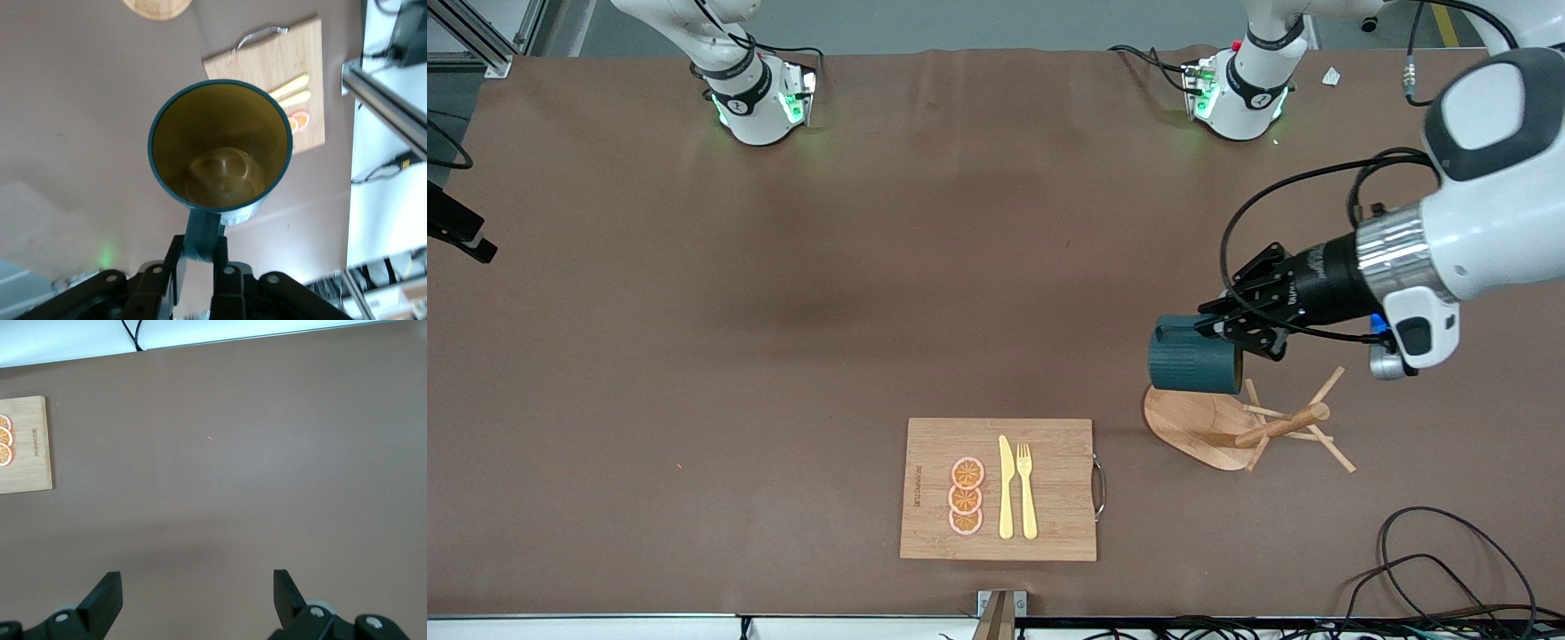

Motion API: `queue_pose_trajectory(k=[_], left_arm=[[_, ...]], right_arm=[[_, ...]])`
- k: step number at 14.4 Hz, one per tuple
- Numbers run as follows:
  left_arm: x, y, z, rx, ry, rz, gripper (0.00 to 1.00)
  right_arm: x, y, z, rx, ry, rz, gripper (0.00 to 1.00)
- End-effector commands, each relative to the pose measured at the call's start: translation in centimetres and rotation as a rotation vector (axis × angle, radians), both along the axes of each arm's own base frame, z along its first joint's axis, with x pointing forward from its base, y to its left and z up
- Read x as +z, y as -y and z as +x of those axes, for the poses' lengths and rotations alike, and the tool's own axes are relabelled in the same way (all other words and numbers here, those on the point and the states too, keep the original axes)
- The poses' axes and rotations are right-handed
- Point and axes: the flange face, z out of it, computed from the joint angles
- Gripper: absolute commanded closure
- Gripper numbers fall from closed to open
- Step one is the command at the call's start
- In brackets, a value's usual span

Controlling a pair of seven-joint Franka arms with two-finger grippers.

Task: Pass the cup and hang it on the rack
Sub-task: 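Hang the mug handle onto a rack peg with the left gripper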

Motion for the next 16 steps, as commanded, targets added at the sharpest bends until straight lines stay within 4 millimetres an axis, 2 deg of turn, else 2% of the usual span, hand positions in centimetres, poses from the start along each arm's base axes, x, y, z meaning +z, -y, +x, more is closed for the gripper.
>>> queue_pose_trajectory(k=[1, 4, 6, 9, 16], left_arm=[[-1.0, -4.0, 0.4, -0.054, -0.016, -0.14, 1.0], [-4.2, -7.4, 2.0, -0.082, -0.031, -0.247, 1.0], [-6.7, -10.2, 3.5, -0.02, -0.066, -0.341, 1.0], [-10.0, -12.9, 4.5, -0.02, -0.09, -0.442, 1.0], [-13.4, -13.1, 5.4, -0.003, -0.126, -0.512, 1.0]], right_arm=[[0.3, 0.2, -0.6, -0.005, -0.002, -0.007, 0.0], [0.3, 0.3, -0.6, -0.003, 0.0, -0.009, 0.0], [0.3, 0.3, -0.6, -0.005, 0.0, -0.009, 0.0], [0.7, 0.4, -0.6, -0.003, 0.007, -0.01, 0.0], [0.7, 0.5, -0.6, -0.005, 0.006, -0.012, 0.0]])
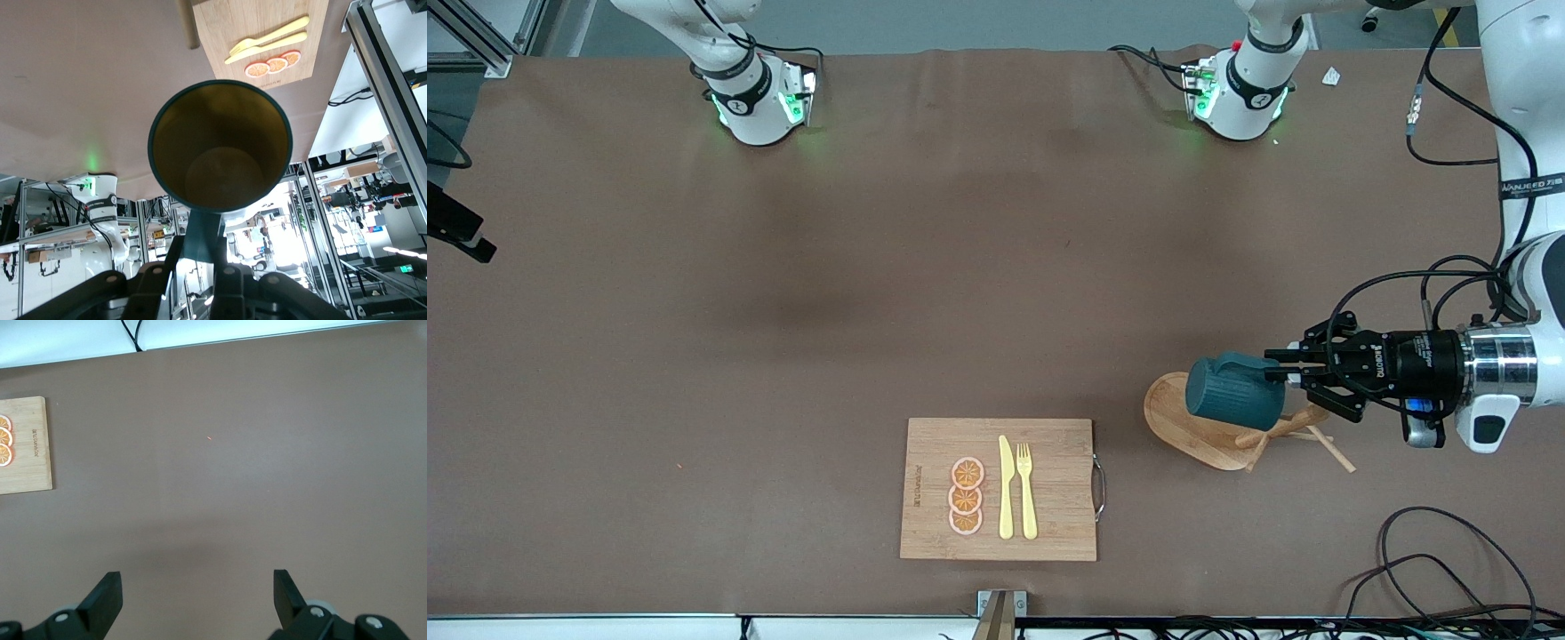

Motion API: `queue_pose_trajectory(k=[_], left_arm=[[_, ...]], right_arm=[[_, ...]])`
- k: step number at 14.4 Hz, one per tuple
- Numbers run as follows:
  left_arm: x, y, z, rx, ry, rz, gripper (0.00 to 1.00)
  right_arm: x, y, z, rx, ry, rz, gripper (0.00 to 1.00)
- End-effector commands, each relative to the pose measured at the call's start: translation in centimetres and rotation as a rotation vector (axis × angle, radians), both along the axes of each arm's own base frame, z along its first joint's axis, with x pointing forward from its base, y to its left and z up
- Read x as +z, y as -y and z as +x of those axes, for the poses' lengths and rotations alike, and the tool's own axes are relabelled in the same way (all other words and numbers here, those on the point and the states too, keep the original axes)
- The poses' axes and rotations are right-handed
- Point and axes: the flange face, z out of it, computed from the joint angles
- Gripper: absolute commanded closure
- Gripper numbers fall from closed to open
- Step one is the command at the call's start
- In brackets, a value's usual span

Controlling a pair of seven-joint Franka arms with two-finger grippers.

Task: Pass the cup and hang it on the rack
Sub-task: 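Hang the mug handle onto a rack peg with the left gripper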

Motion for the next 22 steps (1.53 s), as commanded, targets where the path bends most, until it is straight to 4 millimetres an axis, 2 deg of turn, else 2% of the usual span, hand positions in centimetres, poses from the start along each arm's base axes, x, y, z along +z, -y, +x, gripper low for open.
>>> queue_pose_trajectory(k=[1, 5, 10, 14, 16, 22], left_arm=[[-0.9, 0.3, 0.3, -0.009, -0.015, -0.038, 1.0], [-2.9, 0.6, 0.6, -0.013, -0.044, -0.04, 1.0], [-4.2, -0.1, 0.8, -0.006, -0.061, -0.043, 1.0], [-5.4, -1.3, 0.9, 0.007, -0.078, -0.048, 1.0], [-5.9, -3.0, 0.8, 0.02, -0.092, -0.057, 1.0], [-7.1, -4.9, 0.9, 0.04, -0.105, -0.077, 1.0]], right_arm=[[0.6, 0.5, -0.6, -0.004, 0.005, -0.009, 0.0], [0.7, 0.6, -0.6, -0.006, 0.006, -0.011, 0.0], [0.7, 0.7, -0.6, -0.009, 0.006, -0.011, 0.0], [0.7, 0.7, -0.6, -0.009, 0.008, -0.011, 0.0], [0.7, 0.7, -0.6, -0.009, 0.008, -0.011, 0.0], [0.7, 0.7, -0.6, -0.009, 0.008, -0.011, 0.0]])
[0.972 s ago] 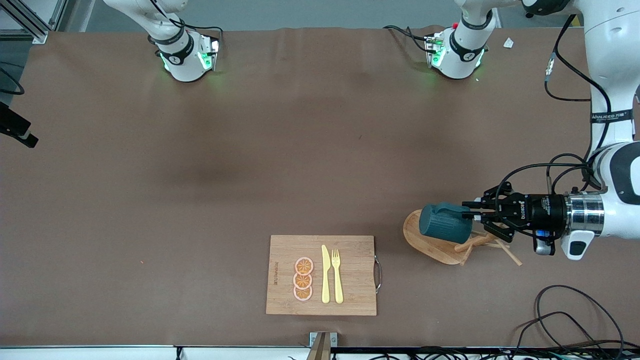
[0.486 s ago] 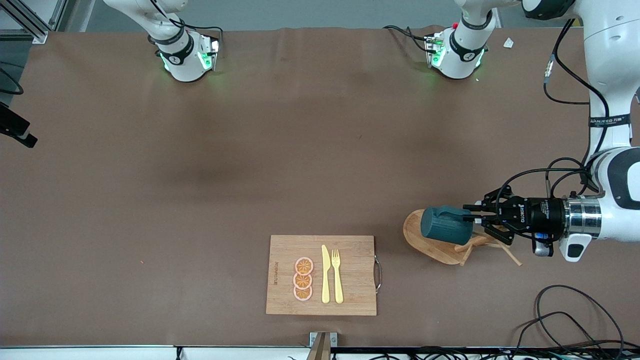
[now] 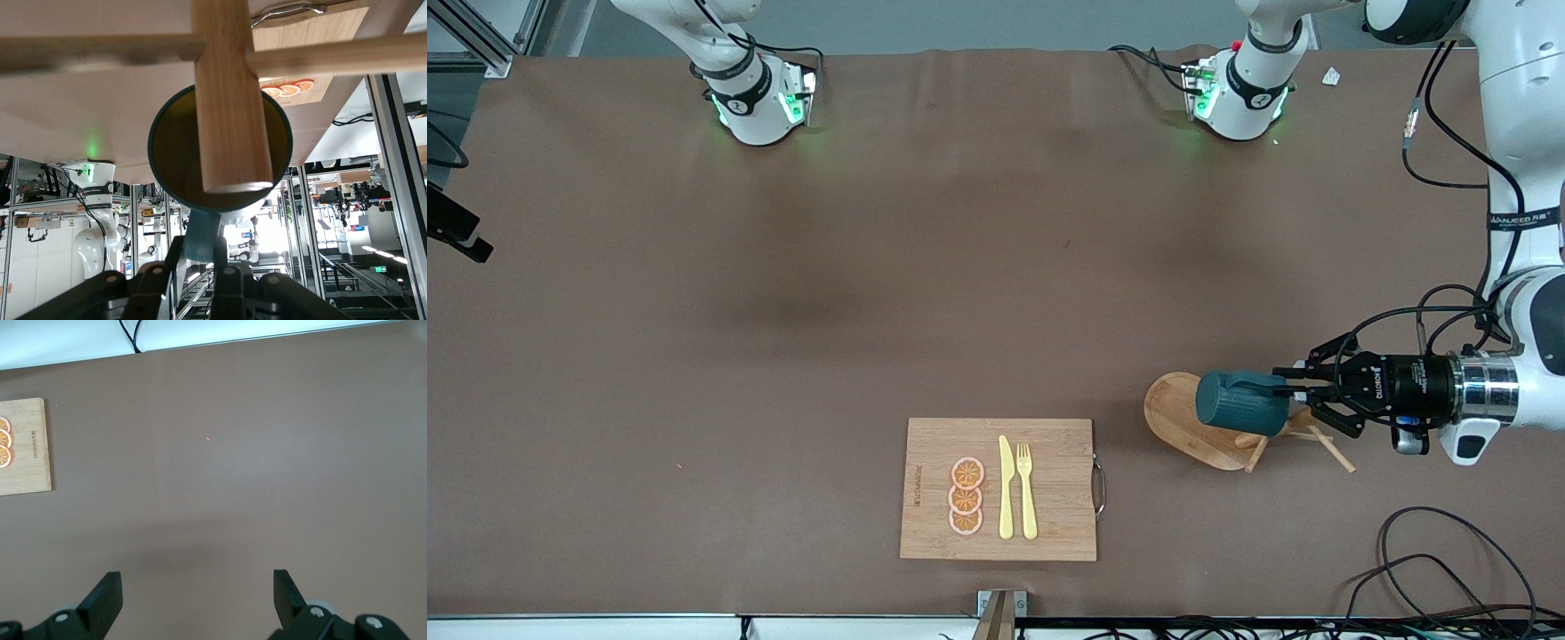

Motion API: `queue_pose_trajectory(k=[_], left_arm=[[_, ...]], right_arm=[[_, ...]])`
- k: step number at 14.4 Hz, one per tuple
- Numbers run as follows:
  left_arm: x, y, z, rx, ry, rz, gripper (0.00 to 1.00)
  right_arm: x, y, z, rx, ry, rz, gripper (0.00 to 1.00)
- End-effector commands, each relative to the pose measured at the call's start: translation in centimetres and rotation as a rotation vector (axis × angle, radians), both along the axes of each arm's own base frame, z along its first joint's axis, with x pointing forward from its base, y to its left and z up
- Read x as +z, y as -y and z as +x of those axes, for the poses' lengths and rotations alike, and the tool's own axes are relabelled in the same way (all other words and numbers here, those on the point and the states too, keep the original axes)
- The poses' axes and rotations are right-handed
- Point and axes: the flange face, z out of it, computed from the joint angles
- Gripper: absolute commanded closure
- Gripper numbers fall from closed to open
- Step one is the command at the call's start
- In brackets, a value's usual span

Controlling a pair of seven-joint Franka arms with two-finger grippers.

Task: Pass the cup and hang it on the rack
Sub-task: 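Hang the mug handle onto a rack peg with the left gripper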

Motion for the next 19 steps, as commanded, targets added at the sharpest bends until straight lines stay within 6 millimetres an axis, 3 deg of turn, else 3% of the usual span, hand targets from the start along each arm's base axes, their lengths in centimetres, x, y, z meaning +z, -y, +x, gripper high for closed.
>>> queue_pose_trajectory(k=[1, 9, 14, 19], left_arm=[[0.1, -0.9, 0.2, 0.008, 0.009, -0.035, 0.99], [-0.5, -1.6, 0.2, 0.018, 0.002, -0.037, 0.99], [-1.8, -3.2, 0.2, 0.042, -0.015, -0.039, 0.99], [-2.6, -3.2, 0.3, 0.042, -0.025, -0.042, 0.97]], right_arm=[[0.9, 0.6, -0.6, -0.007, 0.011, -0.011, 0.0], [1.5, 1.5, -0.8, -0.024, 0.023, -0.013, 0.0], [1.5, 1.4, -0.8, -0.024, 0.024, -0.011, 0.0], [1.5, 1.5, -0.8, -0.025, 0.023, -0.012, 0.0]])
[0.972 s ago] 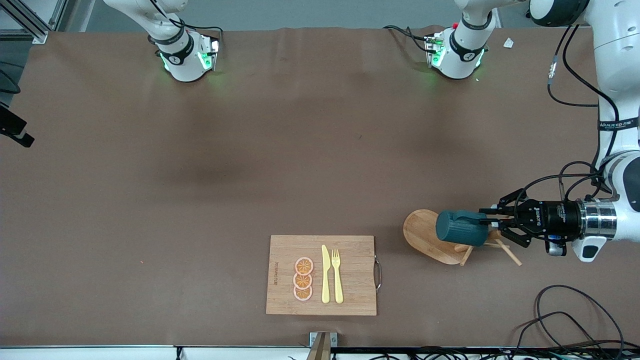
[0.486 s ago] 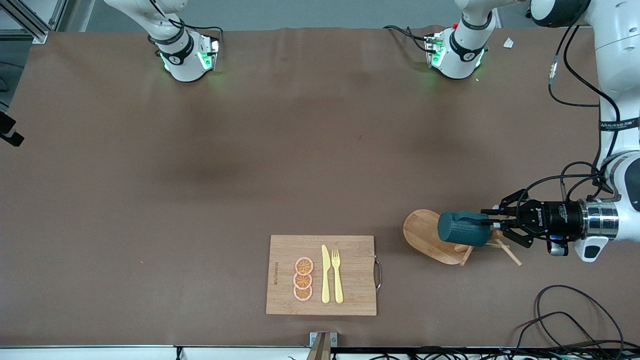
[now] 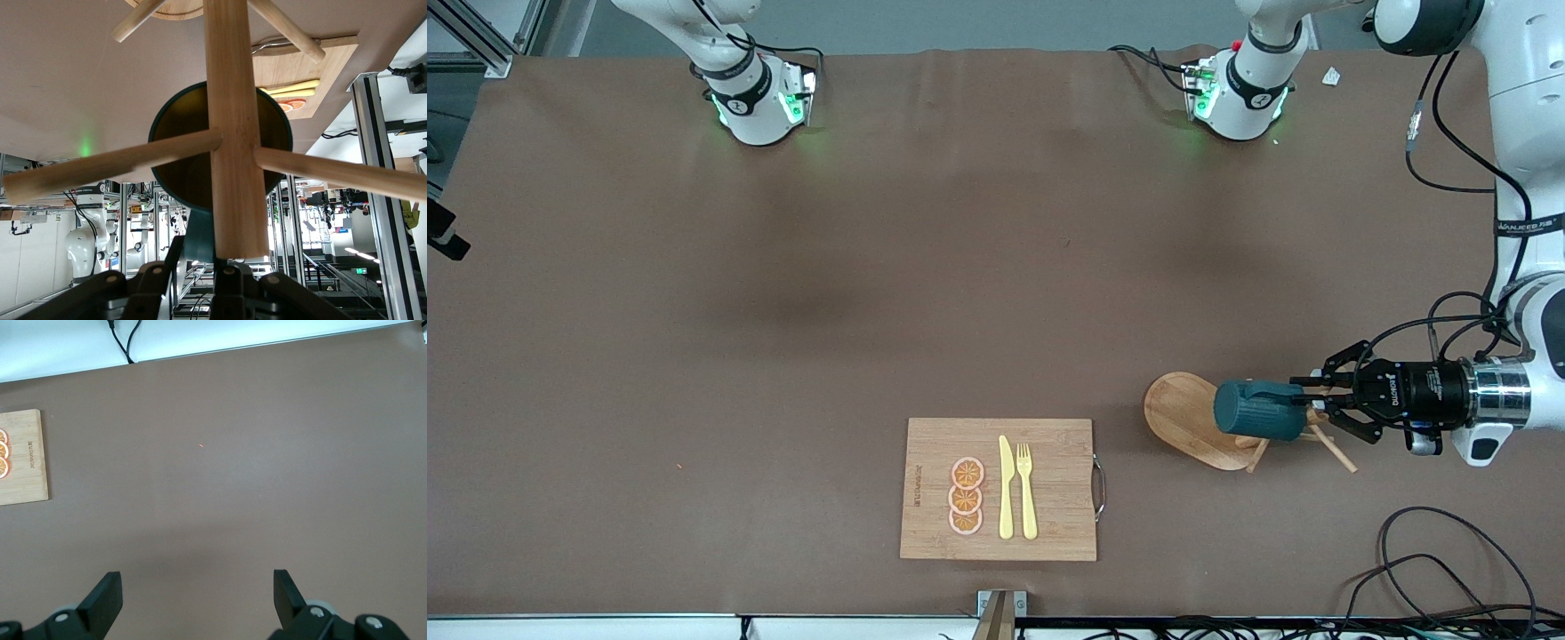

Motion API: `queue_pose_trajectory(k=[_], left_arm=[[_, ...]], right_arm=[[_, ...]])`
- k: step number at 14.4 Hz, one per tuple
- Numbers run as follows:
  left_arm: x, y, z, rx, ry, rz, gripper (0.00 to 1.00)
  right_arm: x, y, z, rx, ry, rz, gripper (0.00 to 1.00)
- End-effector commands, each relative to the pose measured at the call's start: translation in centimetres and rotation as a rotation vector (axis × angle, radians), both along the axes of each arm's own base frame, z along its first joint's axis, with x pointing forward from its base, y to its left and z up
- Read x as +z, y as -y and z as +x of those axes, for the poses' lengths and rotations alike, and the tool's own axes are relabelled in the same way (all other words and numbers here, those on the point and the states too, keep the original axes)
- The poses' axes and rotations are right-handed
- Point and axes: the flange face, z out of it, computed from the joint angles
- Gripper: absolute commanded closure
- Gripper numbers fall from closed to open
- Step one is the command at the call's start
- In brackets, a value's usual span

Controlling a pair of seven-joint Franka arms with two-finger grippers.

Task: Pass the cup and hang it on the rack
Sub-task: 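Open the left gripper and release the mug on the rack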

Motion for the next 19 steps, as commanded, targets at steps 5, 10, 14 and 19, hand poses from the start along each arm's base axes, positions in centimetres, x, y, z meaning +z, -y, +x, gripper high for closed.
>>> queue_pose_trajectory(k=[5, 10, 14, 19], left_arm=[[0.1, 0.4, 0.2, -0.005, 0.005, -0.031, 0.26], [3.5, 0.9, 0.1, -0.01, 0.028, -0.006, 0.0], [9.4, 4.5, -1.2, -0.1, 0.091, 0.127, 0.0], [14.1, 9.8, -3.4, -0.275, 0.218, 0.379, 0.0]], right_arm=[[0.5, 0.2, -0.6, -0.001, 0.003, -0.008, 0.0], [0.5, 0.2, -0.6, 0.0, 0.003, -0.008, 0.0], [0.5, 0.2, -0.6, -0.001, 0.003, -0.008, 0.0], [0.5, 0.2, -0.6, 0.0, 0.003, -0.009, 0.0]])
